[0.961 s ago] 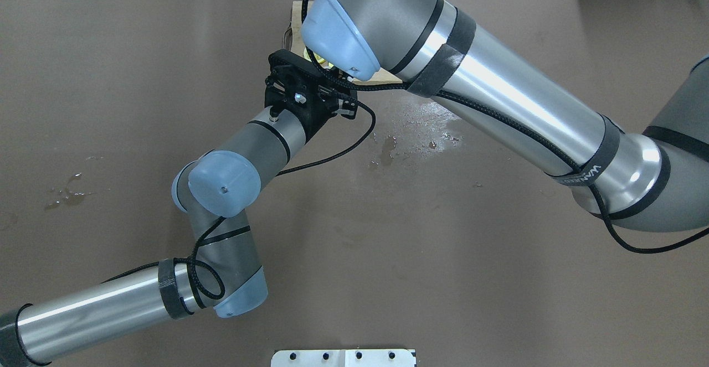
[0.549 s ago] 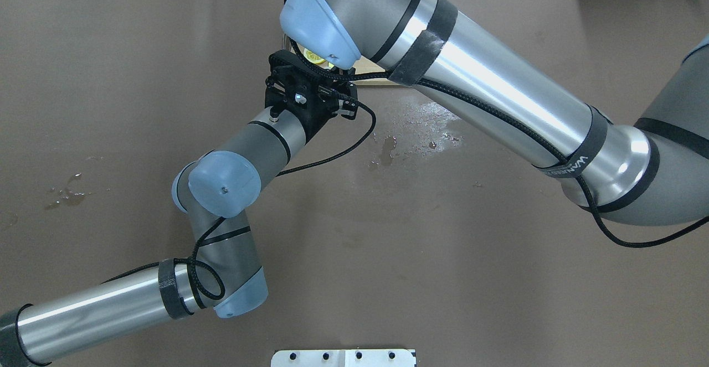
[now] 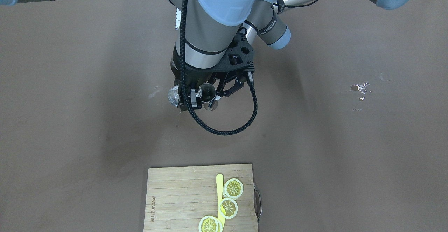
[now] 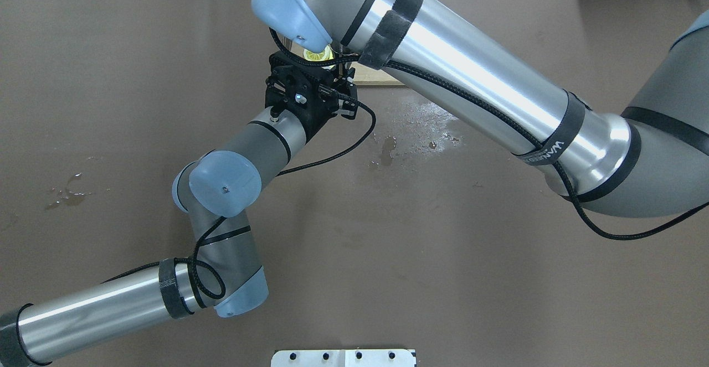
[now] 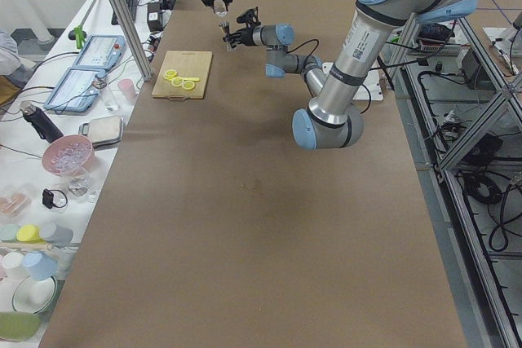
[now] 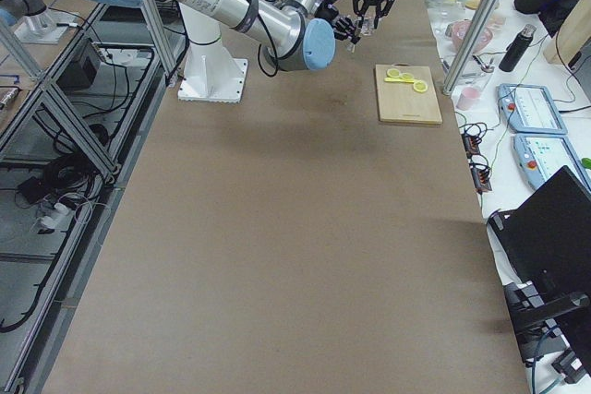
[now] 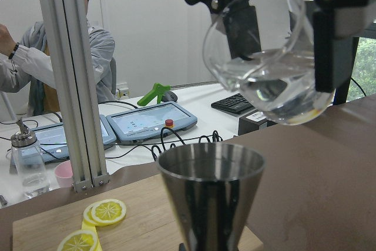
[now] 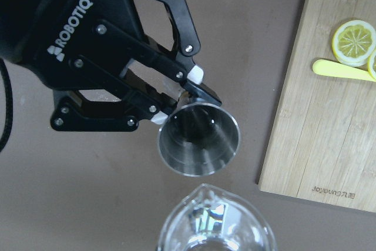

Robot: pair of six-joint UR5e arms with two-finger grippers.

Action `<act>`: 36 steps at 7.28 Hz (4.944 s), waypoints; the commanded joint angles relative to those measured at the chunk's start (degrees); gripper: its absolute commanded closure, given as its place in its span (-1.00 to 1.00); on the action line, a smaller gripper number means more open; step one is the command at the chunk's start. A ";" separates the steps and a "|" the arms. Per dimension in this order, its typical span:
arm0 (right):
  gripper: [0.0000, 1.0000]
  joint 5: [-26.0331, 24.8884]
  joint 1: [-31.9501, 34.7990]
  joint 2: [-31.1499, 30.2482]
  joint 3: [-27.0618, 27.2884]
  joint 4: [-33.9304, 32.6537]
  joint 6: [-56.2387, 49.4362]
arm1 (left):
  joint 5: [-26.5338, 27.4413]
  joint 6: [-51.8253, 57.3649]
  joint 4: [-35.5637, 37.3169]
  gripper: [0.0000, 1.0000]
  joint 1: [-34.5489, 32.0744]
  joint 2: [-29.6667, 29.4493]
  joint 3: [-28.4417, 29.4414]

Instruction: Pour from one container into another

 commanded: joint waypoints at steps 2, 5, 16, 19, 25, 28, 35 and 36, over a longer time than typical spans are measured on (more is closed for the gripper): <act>1.00 -1.45 -0.87 2.45 -4.45 -0.05 -0.93 | 0.00 0.00 0.00 1.00 -0.03 0.06 0.01; 1.00 -4.61 -1.04 3.69 -4.73 -4.17 -4.53 | 0.00 0.00 0.00 1.00 -0.03 0.06 -0.07; 1.00 -0.07 -0.61 2.81 -3.77 -1.02 -4.71 | 0.09 0.00 0.00 1.00 0.06 0.14 -0.08; 1.00 6.34 3.94 -0.87 0.88 0.82 -4.54 | 0.00 0.00 0.00 1.00 -0.03 0.14 0.01; 1.00 20.32 12.83 -20.71 20.74 11.88 -3.92 | 0.09 0.00 0.00 1.00 -0.03 0.14 0.01; 1.00 26.90 13.02 -31.34 24.70 25.30 -2.27 | 0.00 0.00 0.00 1.00 -0.03 0.14 0.01; 1.00 36.51 13.02 -50.00 25.24 54.09 8.38 | 5.32 0.87 -4.88 1.00 -4.05 3.73 -0.69; 1.00 36.51 13.19 -51.58 23.76 57.92 8.38 | 5.97 0.97 -8.58 1.00 -4.07 5.58 -0.78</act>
